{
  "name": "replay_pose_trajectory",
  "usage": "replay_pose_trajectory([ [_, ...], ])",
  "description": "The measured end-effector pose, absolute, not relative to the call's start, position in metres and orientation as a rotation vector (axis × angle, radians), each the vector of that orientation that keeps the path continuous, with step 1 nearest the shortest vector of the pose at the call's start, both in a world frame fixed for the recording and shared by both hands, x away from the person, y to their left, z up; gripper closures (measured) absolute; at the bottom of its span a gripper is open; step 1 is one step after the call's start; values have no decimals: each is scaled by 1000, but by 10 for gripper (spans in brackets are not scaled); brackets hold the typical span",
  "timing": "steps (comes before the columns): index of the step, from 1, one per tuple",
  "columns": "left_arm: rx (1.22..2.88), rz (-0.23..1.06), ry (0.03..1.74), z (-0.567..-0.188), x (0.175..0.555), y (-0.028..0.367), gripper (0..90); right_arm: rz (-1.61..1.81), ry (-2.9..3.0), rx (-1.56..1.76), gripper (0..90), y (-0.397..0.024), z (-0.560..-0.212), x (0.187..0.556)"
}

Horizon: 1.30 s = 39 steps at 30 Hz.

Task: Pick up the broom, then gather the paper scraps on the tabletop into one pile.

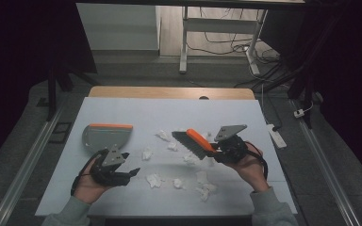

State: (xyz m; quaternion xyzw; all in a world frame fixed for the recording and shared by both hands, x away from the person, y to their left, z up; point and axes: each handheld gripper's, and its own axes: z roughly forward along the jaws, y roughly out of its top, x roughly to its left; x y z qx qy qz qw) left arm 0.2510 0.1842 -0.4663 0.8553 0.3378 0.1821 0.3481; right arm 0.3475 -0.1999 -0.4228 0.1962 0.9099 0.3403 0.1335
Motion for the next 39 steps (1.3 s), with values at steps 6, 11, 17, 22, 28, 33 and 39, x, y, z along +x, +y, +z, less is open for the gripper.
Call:
replay_pose_trajectory([
  [6, 2173, 488, 925, -472, 244, 197, 319, 1045, 2572, 667, 698, -214, -418, 353],
  [11, 2165, 491, 947, -481, 239, 205, 312, 1065, 2523, 718, 698, -227, -412, 358],
  [17, 2138, 494, 969, -487, 238, 215, 313, 1065, 2489, 785, 698, -238, -415, 367],
  [22, 2125, 491, 989, -491, 240, 221, 317, 1026, 2489, 815, 699, -240, -421, 375],
  [28, 2123, 478, 994, -496, 241, 221, 323, 1013, 2471, 833, 699, -242, -424, 379],
  [33, 2114, 472, 998, -497, 242, 222, 323, 1000, 2458, 838, 699, -244, -424, 381],
  [39, 2120, 471, 1003, -497, 247, 221, 316, 957, 2461, 853, 698, -243, -426, 386],
])
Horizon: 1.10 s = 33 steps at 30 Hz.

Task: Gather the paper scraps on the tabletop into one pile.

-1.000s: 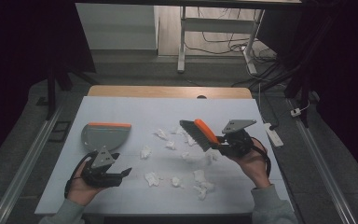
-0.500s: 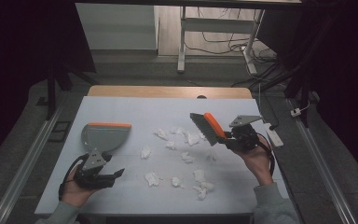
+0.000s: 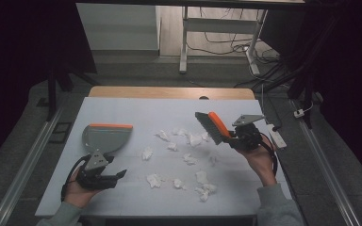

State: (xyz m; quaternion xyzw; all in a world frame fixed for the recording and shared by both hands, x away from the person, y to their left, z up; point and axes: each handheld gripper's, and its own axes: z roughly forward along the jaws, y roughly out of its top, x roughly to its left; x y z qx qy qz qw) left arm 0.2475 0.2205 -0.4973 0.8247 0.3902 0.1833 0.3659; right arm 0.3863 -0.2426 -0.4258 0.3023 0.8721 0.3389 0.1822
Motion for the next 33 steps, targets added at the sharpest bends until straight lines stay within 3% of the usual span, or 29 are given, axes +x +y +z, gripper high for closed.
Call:
replay_pose_trajectory([
  [20, 2134, 461, 983, -499, 247, 218, 313, 369, 2574, 862, 699, -198, -442, 474],
  [33, 2125, 449, 984, -500, 246, 219, 322, 314, 2645, 710, 700, -172, -452, 461],
])
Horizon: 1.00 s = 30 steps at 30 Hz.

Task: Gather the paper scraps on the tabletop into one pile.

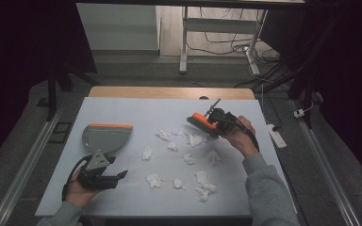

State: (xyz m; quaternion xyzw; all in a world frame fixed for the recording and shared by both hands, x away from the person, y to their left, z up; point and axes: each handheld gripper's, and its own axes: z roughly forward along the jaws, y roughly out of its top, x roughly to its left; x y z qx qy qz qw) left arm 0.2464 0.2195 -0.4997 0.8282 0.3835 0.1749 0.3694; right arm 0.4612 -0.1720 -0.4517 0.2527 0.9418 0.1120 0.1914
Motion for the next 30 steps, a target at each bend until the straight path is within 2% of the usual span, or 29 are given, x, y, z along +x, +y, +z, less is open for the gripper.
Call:
replay_pose_trajectory([
  [9, 2105, 420, 982, -498, 246, 221, 325, 414, 2774, 550, 700, -166, -449, 427],
  [15, 2103, 416, 994, -500, 248, 222, 325, 534, 2742, 530, 699, -162, -430, 412],
  [21, 2106, 416, 981, -499, 247, 220, 324, 522, 2674, 596, 699, -151, -424, 448],
  [26, 2090, 406, 985, -499, 248, 223, 323, 491, 2686, 583, 699, -131, -431, 484],
  [30, 2089, 401, 980, -500, 248, 225, 324, 383, 2719, 535, 699, -113, -446, 498],
])
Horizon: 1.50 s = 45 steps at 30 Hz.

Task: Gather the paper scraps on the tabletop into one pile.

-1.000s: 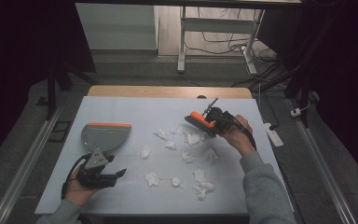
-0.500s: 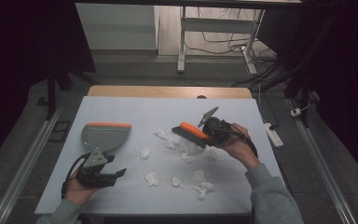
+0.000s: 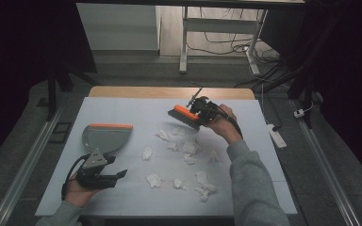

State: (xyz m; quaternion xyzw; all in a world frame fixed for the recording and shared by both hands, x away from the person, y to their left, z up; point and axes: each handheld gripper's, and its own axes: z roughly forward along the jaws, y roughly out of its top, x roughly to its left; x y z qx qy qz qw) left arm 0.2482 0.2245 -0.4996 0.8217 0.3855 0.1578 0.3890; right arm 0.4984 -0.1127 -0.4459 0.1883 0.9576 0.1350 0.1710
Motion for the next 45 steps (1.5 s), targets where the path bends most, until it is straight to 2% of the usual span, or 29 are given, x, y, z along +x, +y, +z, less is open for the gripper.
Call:
replay_pose_trajectory([
  [10, 2071, 370, 955, -498, 247, 224, 324, 300, 2768, 344, 700, -95, -454, 479],
  [20, 2057, 362, 951, -496, 246, 224, 325, 377, 2831, 271, 700, -105, -446, 444],
  [27, 2062, 369, 951, -496, 246, 223, 325, 426, 2704, 438, 700, -112, -434, 466],
  [36, 2066, 361, 954, -499, 247, 224, 327, 350, 2720, 427, 701, -86, -455, 497],
  [45, 2067, 361, 951, -499, 246, 224, 327, 268, 2792, 254, 703, -73, -455, 465],
])
